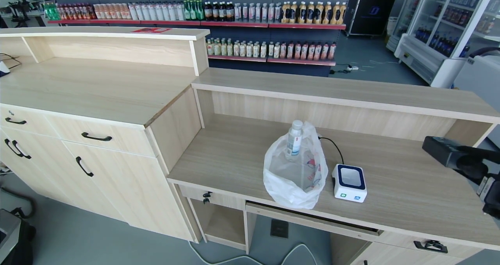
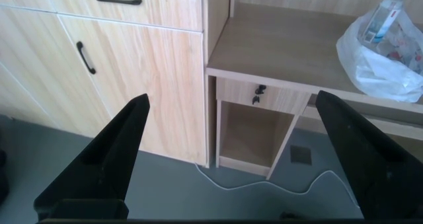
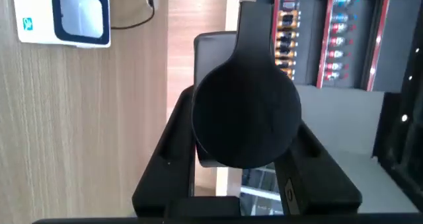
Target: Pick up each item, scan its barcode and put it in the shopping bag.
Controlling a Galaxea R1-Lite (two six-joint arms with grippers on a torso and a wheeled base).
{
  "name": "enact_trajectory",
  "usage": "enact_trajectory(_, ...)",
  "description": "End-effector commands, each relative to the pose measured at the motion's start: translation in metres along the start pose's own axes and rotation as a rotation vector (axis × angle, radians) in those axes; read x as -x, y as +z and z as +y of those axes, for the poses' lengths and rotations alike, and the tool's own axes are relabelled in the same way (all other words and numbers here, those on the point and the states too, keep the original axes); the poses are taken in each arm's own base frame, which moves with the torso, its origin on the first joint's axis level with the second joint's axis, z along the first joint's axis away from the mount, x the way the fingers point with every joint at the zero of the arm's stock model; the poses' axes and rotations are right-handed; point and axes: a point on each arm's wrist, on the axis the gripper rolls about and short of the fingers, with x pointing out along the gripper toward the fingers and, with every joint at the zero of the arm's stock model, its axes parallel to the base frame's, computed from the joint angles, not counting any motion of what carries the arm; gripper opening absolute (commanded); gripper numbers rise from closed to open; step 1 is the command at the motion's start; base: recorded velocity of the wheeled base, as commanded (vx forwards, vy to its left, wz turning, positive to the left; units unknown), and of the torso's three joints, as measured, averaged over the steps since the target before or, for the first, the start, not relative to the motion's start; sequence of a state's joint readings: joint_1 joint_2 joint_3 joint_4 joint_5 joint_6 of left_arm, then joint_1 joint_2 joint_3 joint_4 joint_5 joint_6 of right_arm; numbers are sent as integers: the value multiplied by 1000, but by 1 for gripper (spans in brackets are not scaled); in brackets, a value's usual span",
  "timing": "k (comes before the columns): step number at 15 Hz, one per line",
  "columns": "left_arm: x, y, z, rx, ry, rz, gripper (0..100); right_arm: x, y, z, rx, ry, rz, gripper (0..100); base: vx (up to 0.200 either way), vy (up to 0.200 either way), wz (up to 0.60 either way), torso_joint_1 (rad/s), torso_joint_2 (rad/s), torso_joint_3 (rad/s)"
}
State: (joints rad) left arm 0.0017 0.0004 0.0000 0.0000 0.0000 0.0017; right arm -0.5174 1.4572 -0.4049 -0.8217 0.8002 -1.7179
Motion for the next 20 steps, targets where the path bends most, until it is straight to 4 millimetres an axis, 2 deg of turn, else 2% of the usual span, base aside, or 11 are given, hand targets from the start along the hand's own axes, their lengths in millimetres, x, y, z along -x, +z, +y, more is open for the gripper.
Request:
enact_trajectory(1, 0, 0, 0, 0, 0, 0, 100, 3, 60, -18, 291, -74, -232, 0, 0, 0, 0, 0, 0, 0)
enact_trajectory(2, 0, 0, 0, 0, 0, 0, 100, 2, 72, -23, 431, -118, -284, 0, 0, 0, 0, 0, 0, 0)
enact_trajectory(3, 0, 0, 0, 0, 0, 0, 100, 2, 76, -24, 476, -133, -297, 0, 0, 0, 0, 0, 0, 0)
enact_trajectory(4, 0, 0, 0, 0, 0, 0, 100, 3, 87, -32, 603, -196, -340, 0, 0, 0, 0, 0, 0, 0)
enact_trajectory(6, 0, 0, 0, 0, 0, 0, 100, 0, 105, -41, 712, -276, -425, 0, 0, 0, 0, 0, 0, 0)
enact_trajectory(9, 0, 0, 0, 0, 0, 0, 100, 2, 117, -48, 764, -359, -467, 0, 0, 0, 0, 0, 0, 0)
enact_trajectory(12, 0, 0, 0, 0, 0, 0, 100, 21, 130, -64, 815, -479, -485, 0, 0, 0, 0, 0, 0, 0)
enact_trajectory(16, 0, 0, 0, 0, 0, 0, 100, 49, 140, -68, 921, -590, -470, 0, 0, 0, 0, 0, 0, 0)
enact_trajectory(20, 0, 0, 0, 0, 0, 0, 100, 52, 150, -67, 1000, -666, -540, 0, 0, 0, 0, 0, 0, 0)
